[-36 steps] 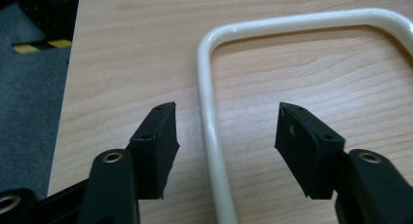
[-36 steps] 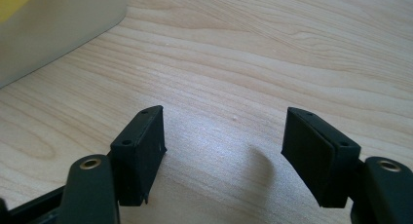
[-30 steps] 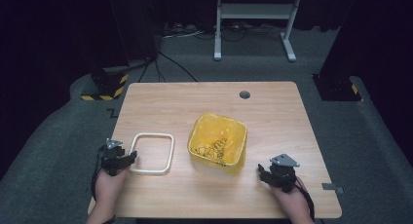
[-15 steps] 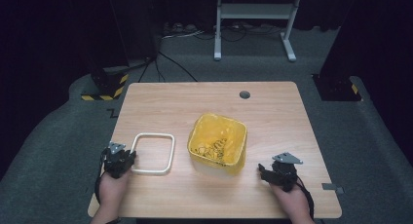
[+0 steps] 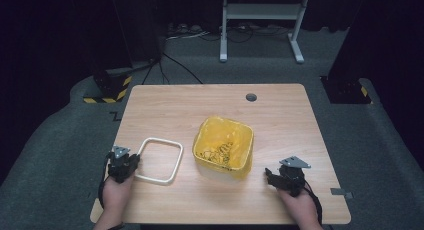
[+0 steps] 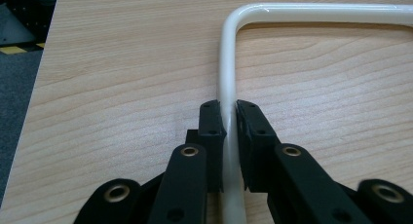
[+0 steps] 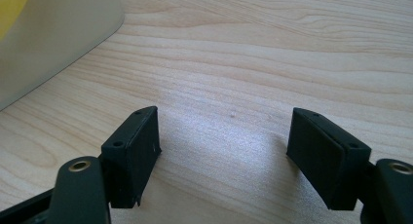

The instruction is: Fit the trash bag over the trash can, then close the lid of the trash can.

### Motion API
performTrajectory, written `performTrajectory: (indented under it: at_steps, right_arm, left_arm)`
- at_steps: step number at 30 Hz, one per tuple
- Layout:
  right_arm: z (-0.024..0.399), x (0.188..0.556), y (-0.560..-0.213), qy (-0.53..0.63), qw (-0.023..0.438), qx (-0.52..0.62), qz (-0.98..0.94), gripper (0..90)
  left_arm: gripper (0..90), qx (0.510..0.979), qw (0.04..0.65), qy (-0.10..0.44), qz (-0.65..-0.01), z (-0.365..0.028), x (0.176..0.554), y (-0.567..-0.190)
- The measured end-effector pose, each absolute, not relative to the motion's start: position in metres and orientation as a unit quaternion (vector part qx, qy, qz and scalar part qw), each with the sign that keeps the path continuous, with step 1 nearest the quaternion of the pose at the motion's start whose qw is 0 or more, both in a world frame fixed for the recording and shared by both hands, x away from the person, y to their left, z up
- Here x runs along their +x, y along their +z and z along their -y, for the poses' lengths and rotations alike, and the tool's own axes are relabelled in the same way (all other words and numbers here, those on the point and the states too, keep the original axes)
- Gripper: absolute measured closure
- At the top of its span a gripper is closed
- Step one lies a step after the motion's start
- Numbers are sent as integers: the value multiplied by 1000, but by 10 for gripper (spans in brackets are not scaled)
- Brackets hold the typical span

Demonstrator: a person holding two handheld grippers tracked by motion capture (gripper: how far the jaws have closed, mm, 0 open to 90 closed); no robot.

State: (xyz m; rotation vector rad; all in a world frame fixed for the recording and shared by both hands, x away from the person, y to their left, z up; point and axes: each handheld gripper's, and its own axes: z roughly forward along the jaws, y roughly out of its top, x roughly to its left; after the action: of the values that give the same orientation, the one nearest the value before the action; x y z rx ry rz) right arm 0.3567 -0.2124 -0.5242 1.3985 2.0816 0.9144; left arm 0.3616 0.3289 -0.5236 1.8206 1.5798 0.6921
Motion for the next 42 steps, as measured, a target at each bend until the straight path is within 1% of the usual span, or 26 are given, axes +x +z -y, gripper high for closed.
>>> performTrajectory:
  at_steps: [7, 13, 22, 32, 42]
  right_arm:
    - [213, 357, -524, 333, 235, 509, -759, 272]
    - [213, 357, -524, 333, 234, 509, -758, 272]
    - [213, 357, -524, 333, 233, 510, -758, 272]
    - [213, 357, -524, 333, 233, 510, -758, 272]
    - [212, 357, -524, 333, 233, 510, -758, 272]
  left_arm:
    - [814, 698, 310, 255, -593, -324, 363, -522]
    - [816, 692, 326, 251, -593, -321, 362, -516]
    - [815, 686, 349, 264, -581, -314, 357, -504]
    - [816, 656, 384, 298, -577, -314, 349, -490]
    - [815, 625, 433, 314, -569, -316, 341, -466]
